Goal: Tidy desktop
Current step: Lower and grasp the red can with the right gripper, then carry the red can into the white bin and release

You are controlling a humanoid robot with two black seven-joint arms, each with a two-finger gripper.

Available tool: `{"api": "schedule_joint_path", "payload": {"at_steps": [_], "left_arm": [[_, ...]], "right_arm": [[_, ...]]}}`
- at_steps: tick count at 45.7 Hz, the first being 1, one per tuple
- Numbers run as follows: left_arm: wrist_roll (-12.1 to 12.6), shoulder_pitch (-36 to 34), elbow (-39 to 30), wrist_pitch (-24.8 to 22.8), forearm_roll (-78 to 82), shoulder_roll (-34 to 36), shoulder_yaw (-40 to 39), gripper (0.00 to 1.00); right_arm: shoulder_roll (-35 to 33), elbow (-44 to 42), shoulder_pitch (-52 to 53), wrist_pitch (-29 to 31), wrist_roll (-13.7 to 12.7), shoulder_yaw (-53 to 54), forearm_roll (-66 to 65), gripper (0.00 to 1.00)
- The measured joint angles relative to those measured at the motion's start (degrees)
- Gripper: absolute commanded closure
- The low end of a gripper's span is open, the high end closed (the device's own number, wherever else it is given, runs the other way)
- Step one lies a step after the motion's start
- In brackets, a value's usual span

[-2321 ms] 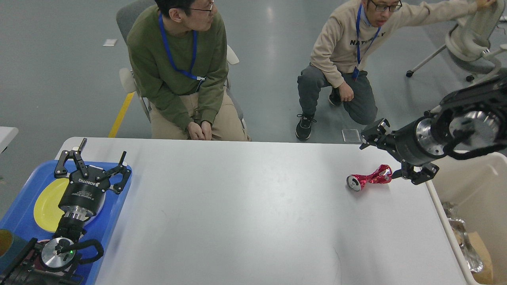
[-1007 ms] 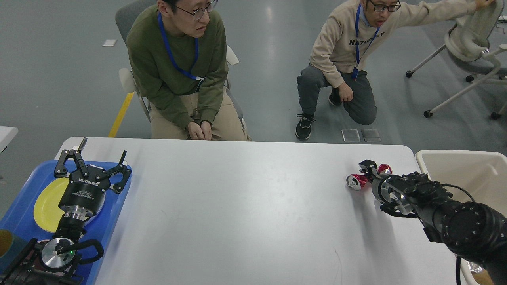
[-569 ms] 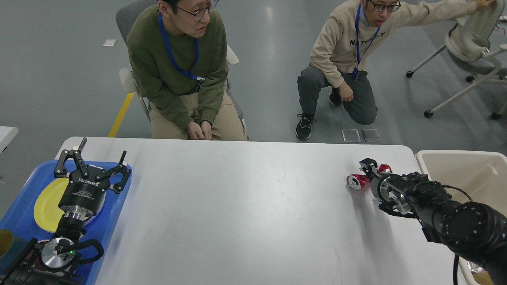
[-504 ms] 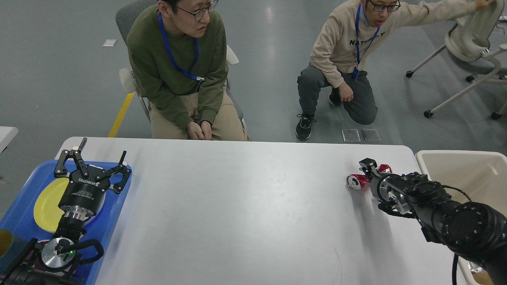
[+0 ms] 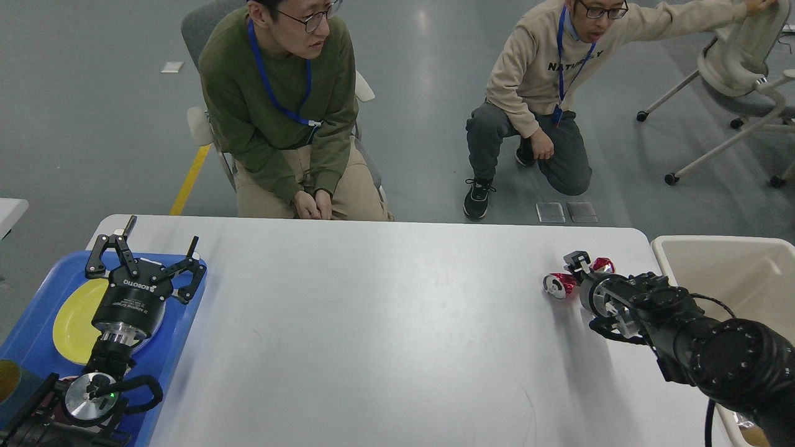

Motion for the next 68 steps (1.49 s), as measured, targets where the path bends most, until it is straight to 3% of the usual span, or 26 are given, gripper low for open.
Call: {"api": "schedule_joint_path", "payload": {"at_steps": [20,43,56,68], "left_arm": [[0.00,0.00,0.00,-0.04,0.00,0.02,-0.01,0.04],[0.00,0.01,0.00,-0.04,0.00,0.02,-0.03,0.04],[0.00,-0.02,0.00,0.00,0.00,0.02,-0.02,0.04],[0.00,-0.03,0.00,0.00,0.00,0.01,-0.02,0.04]], "right_arm": [[0.57,0.46,-0.11,0.43,-0.09,0.04,-0.03,1.00],[-1.07,3.62,0.87,1.24,-1.75,0.08,-0.20,1.00],[-13.42,26.24,15.71,1.84,-6.25,-1.19,-7.09,1.00],[-21.15,46.32,41.16,16.43,-7.49,-17.42,-11.79,1.00]]}}
